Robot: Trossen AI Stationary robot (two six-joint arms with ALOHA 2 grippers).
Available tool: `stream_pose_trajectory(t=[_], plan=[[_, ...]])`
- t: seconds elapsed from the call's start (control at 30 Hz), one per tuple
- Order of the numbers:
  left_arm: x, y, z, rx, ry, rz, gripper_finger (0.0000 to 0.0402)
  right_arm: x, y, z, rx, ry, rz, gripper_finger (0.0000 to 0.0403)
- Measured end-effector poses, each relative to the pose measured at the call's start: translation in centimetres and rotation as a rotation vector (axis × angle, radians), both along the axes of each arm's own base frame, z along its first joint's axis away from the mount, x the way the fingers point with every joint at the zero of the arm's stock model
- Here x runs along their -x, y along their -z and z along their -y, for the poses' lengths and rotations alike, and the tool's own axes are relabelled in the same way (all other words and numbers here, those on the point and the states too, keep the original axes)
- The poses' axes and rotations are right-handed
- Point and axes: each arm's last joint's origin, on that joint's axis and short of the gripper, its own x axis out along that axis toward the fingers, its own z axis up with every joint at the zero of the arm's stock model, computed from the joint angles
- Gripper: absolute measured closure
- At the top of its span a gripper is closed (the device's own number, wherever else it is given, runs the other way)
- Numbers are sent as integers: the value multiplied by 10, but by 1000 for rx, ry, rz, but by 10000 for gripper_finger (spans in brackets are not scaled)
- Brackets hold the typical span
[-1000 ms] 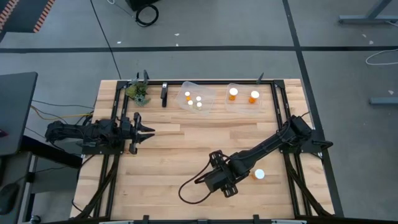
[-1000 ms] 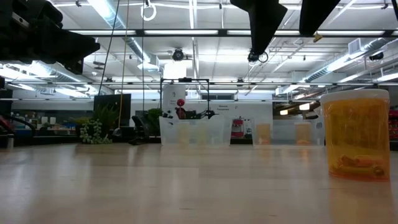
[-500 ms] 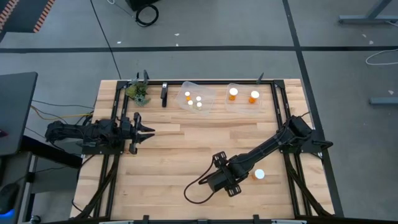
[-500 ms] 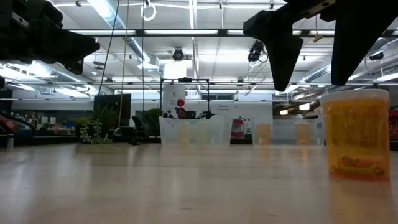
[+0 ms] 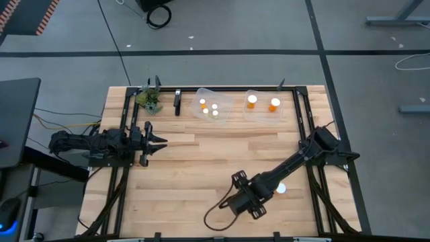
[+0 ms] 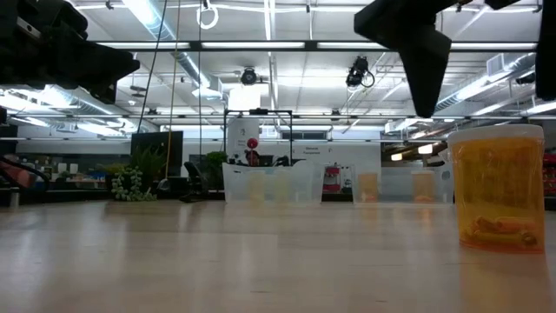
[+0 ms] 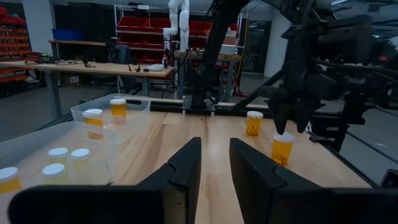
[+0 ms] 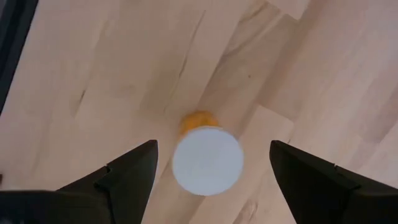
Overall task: Pick and place medicine bottles into bin by pill shape (circle, oval)
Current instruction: Put the big orange pill bottle into the right transparent bin
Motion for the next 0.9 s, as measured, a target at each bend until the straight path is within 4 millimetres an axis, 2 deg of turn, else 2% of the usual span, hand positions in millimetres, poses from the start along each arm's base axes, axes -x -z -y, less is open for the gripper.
stream_pose_trajectory(t=[0.17, 0.37, 0.6, 0.9], plan=[[0, 0, 0, 0, 0, 0, 309, 4, 1, -7, 30, -22, 22, 88], [0, 0, 0, 0, 0, 0, 314, 12, 26, -3, 58, -48, -6, 88], [0, 0, 0, 0, 0, 0, 308, 13, 34, -1, 54, -44, -11, 89], [0, 0, 0, 0, 0, 0, 317, 8, 33, 2, 37, -24, 9, 138]])
